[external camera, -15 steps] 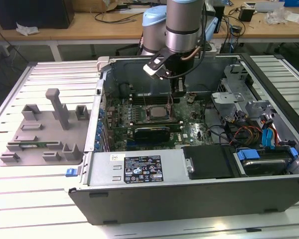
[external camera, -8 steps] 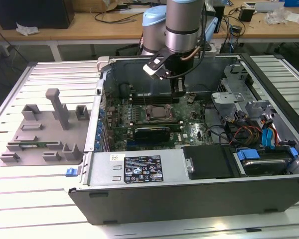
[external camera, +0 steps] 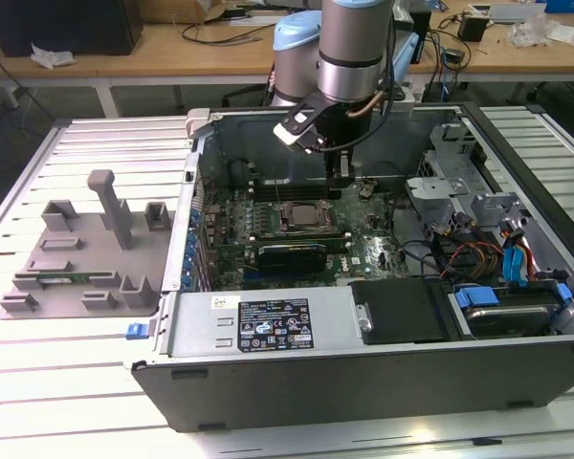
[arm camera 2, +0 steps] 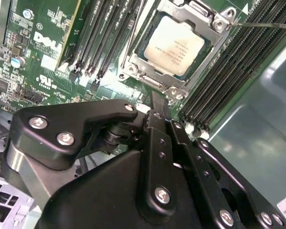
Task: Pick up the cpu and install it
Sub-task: 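Close the cpu cover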
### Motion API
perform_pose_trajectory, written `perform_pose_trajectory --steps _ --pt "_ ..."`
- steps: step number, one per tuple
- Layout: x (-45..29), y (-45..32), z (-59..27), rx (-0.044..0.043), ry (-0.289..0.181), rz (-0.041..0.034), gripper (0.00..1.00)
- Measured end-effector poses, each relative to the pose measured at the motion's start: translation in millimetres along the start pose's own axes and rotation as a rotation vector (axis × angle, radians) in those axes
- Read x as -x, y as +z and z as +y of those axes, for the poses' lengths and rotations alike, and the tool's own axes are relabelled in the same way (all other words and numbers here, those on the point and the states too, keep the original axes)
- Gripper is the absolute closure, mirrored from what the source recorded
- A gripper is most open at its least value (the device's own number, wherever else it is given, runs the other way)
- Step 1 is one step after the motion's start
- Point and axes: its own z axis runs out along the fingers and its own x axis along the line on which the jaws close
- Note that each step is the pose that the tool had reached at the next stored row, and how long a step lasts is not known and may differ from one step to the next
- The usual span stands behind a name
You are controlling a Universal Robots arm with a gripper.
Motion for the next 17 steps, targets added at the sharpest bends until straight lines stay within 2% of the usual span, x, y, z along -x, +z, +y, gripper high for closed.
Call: perform_pose_trajectory --steps 3,9,15,17 --pt "1.5 2.0 -6.2 0.0000 0.000 -0.0001 0.89" --pt "2.9 5.5 -30.6 0.0001 0.000 -0.0002 0.89" --pt "2.9 5.6 -33.1 0.0002 -0.002 -0.0001 0.89" --pt "2.9 5.6 -33.0 0.0002 -0.018 -0.0001 0.89"
